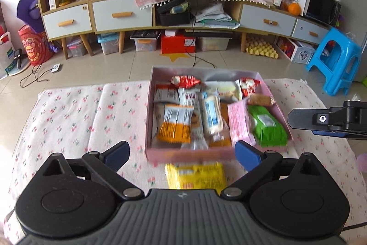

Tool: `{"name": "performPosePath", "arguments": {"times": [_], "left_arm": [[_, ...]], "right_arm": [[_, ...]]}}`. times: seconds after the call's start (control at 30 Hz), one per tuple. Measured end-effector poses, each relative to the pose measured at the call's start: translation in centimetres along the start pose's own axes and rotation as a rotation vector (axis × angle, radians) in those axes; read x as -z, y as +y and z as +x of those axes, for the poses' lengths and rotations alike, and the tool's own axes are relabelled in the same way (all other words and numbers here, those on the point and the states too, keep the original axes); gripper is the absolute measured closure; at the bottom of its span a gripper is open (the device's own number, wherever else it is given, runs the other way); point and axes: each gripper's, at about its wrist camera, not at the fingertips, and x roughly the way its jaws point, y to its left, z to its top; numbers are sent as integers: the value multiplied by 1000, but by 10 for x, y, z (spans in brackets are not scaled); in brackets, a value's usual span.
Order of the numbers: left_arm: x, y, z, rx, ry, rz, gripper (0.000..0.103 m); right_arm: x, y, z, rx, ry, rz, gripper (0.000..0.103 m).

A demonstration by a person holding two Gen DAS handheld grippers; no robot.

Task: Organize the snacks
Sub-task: 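Move both tools back over the cloth toward the remaining packets, then grasp the silver packet on the cloth with the left tool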

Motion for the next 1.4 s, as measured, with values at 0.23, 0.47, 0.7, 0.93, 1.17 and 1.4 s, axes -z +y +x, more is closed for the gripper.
{"name": "performPosePath", "arguments": {"times": [0.23,0.47,0.7,0.93,1.17,1.4], "left_arm": [[35,1,-23,-17,48,28,3],[67,3,-41,-22,84,20,2],[94,7,-52,-27,113,4,2],[128,11,-58,-55,144,-24,2],[161,13,-64,-60,151,-75,3],[184,14,-70,-115,149,-141,7]], "right_arm": [[34,22,-21,-15,42,-81,14],[66,39,-34,-20,74,-138,10],[99,49,-42,-11,97,-186,10],[126,45,-43,13,92,-208,8],[158,46,-37,43,108,-289,8],[175,53,-32,88,93,-367,8]]}}
